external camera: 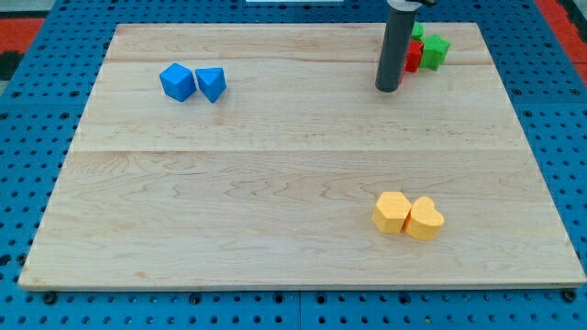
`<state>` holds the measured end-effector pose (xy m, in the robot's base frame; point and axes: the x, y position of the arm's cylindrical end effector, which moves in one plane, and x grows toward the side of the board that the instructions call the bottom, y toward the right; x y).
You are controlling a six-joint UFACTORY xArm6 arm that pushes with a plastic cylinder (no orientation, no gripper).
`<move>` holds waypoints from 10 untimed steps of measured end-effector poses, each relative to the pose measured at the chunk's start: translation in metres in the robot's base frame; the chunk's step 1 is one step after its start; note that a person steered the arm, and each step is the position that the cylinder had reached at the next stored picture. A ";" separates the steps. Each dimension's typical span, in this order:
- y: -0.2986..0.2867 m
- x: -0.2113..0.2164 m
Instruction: Separate yellow heart and yellow hexagon
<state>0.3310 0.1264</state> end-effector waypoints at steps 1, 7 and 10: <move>-0.004 0.001; 0.052 0.233; -0.126 0.156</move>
<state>0.4873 0.0006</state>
